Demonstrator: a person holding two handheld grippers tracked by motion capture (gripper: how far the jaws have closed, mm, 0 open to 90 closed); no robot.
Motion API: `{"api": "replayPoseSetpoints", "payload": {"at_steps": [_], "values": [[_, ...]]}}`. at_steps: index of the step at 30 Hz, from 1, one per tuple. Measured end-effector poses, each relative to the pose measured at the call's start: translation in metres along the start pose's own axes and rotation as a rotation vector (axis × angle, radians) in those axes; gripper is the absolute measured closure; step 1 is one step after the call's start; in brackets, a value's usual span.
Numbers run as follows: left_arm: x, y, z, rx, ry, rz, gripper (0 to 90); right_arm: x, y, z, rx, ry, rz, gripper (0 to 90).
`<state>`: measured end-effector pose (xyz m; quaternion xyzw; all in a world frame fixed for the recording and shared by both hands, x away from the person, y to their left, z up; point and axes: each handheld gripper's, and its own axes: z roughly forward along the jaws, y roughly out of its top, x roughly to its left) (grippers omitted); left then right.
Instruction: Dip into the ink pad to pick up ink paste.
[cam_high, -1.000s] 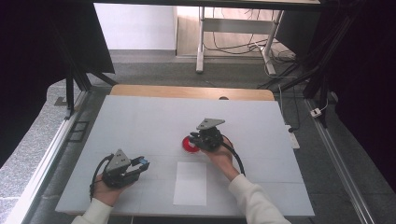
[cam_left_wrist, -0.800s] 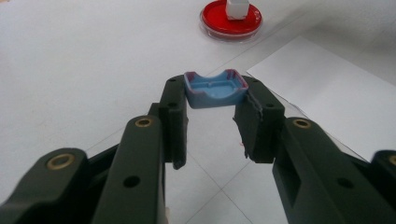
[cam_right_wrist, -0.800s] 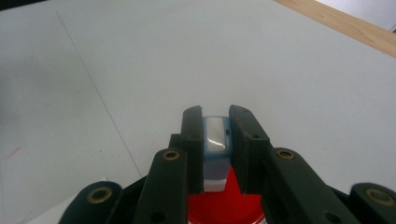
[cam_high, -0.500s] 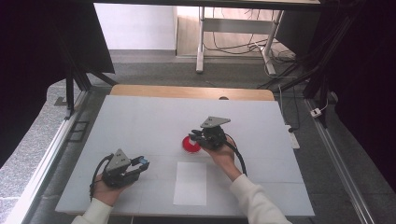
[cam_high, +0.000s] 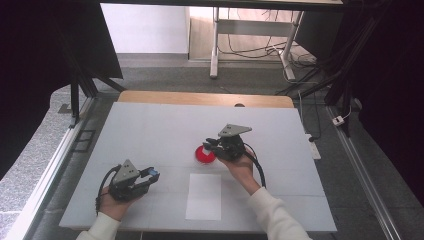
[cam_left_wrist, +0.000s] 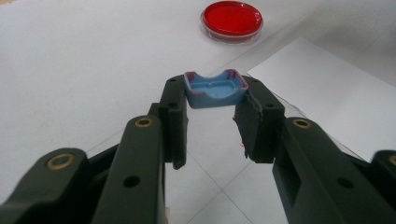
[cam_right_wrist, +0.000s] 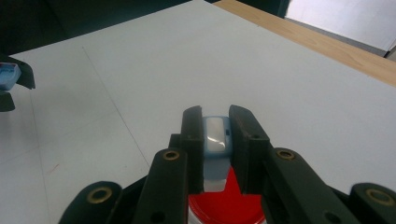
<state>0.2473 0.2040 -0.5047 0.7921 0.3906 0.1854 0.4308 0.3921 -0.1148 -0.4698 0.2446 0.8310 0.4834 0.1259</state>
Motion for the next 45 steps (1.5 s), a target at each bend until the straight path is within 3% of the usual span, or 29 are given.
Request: {"api": "replayPoseSetpoints", "payload": {"at_steps": [24, 34, 45], "values": [[0.001, 0.0, -0.001, -0.003, 0.004, -0.005, 64.2, 0.005, 0.0, -0.03, -0.067, 0.029, 0.03, 75.8], [0.001, 0.0, -0.001, -0.003, 0.005, -0.006, 64.2, 0.01, 0.0, -0.047, -0.081, 0.03, 0.022, 75.8], [0.001, 0.0, 0.0, -0.001, 0.006, -0.006, 64.2, 0.018, 0.002, -0.055, -0.095, 0.047, 0.011, 75.8]]}}
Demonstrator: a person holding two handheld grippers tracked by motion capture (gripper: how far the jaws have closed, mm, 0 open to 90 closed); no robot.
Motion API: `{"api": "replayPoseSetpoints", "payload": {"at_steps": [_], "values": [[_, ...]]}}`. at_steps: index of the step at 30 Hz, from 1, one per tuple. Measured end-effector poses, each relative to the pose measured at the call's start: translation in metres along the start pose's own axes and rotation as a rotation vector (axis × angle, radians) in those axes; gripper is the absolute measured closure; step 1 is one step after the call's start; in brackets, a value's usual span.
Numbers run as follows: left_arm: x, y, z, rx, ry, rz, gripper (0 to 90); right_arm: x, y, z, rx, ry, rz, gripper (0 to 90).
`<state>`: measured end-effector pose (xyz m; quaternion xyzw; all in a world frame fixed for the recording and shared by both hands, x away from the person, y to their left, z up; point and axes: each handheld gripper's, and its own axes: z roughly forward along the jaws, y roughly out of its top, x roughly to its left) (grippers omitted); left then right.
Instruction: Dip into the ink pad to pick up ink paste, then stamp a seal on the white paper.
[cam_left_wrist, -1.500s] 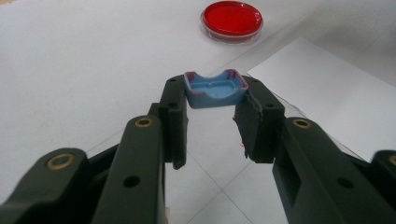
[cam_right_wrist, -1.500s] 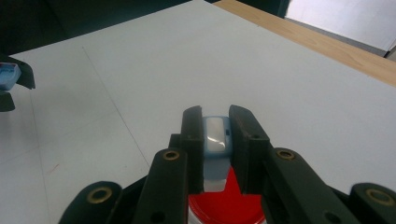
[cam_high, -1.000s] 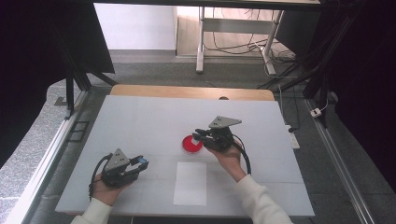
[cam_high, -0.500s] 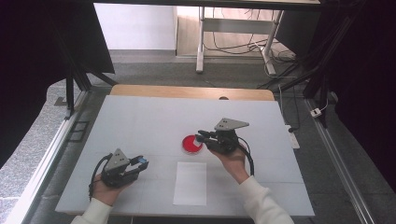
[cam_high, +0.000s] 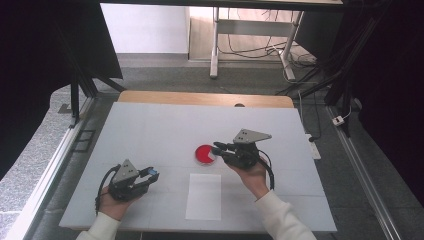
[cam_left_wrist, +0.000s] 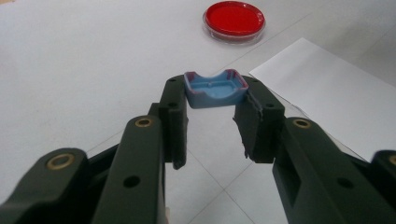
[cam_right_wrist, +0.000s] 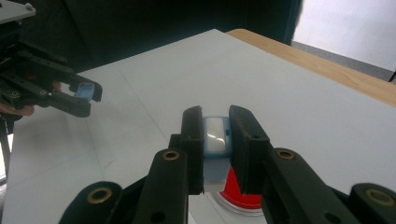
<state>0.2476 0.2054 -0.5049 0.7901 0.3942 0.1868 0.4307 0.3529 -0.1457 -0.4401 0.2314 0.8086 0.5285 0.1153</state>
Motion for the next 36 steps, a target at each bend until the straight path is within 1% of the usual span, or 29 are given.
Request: {"api": "replayPoseSetpoints", "payload": {"at_steps": [9, 15, 18, 36], "values": [[0.0, 0.0, -0.002, -0.005, 0.002, -0.002, 64.2, 0.007, -0.003, -0.003, 0.011, 0.012, -0.008, 75.8], [0.0, 0.0, 0.001, 0.003, -0.001, 0.001, 64.2, 0.013, -0.005, -0.007, 0.012, 0.025, -0.017, 75.8], [0.0, 0.0, 0.001, 0.002, -0.002, 0.002, 64.2, 0.015, -0.005, -0.007, 0.01, 0.032, -0.028, 75.8], [-0.001, 0.0, 0.001, 0.003, -0.002, 0.002, 64.2, 0.027, -0.011, -0.011, 0.025, 0.056, -0.049, 75.8]]}}
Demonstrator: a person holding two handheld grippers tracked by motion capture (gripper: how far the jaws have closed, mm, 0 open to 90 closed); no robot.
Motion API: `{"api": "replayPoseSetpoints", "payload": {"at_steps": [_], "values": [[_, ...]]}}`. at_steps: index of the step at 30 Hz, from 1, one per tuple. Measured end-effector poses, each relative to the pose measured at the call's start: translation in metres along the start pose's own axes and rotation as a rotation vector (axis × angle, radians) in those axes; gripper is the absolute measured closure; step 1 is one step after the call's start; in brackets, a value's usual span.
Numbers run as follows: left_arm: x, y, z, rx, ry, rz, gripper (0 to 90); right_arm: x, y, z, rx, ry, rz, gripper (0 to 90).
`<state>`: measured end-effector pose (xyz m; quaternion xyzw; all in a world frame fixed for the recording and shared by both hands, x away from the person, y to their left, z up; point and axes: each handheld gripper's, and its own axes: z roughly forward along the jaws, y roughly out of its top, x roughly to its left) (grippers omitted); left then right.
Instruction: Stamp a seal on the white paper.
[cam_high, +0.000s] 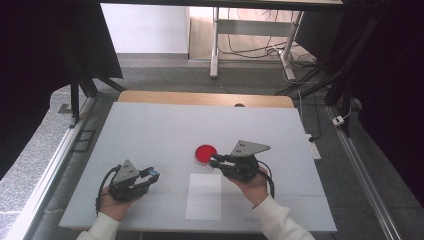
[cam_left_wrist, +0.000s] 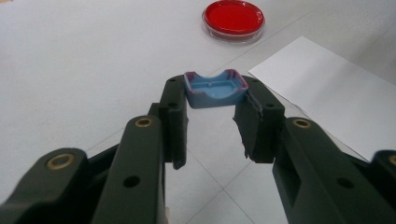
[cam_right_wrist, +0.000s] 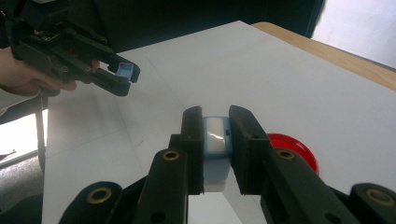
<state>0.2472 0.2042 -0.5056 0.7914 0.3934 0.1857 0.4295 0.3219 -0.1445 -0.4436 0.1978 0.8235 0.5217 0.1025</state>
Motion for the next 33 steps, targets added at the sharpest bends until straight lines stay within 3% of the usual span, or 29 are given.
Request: {"api": "replayPoseSetpoints", "payload": {"at_steps": [22, 33], "values": [[0.001, -0.001, 0.0, 0.001, -0.003, -0.003, 64.2, 0.017, -0.017, 0.002, 0.074, 0.064, -0.017, 75.8], [0.0, -0.001, 0.001, 0.002, -0.001, -0.004, 64.2, 0.026, -0.032, 0.014, 0.127, 0.098, -0.029, 75.7]]}}
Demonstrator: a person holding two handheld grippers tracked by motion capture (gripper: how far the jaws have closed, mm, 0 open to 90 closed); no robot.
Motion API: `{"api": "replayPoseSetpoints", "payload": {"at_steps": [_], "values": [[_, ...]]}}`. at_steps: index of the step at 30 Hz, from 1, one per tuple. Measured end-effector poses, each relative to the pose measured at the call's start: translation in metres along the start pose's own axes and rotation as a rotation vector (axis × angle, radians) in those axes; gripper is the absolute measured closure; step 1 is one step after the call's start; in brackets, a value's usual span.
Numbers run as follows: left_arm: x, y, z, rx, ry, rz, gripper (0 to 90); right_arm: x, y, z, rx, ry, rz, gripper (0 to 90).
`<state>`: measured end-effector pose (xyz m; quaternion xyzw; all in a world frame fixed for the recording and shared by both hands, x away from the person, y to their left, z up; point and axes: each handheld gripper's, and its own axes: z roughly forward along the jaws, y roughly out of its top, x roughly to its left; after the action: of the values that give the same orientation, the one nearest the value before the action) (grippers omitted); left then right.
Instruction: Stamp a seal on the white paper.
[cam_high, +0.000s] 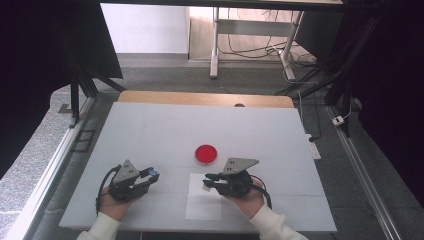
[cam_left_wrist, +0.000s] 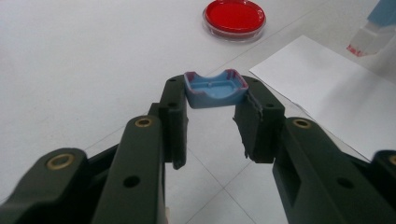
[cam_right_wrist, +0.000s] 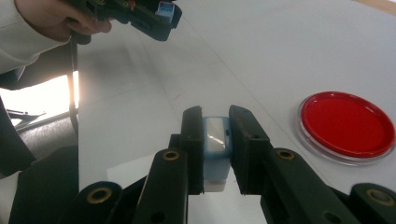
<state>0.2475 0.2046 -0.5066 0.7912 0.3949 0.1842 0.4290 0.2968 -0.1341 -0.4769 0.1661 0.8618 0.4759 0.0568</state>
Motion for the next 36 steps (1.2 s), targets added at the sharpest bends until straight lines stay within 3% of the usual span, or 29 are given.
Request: {"api": "replayPoseSetpoints", "payload": {"at_steps": [18, 36], "values": [[-0.001, 0.0, 0.001, 0.001, -0.001, 0.002, 64.1, 0.002, -0.008, 0.016, 0.053, 0.003, -0.014, 75.8], [-0.001, 0.0, 0.001, 0.004, -0.002, 0.001, 64.1, 0.0, -0.012, 0.021, 0.065, -0.005, -0.014, 75.8]]}}
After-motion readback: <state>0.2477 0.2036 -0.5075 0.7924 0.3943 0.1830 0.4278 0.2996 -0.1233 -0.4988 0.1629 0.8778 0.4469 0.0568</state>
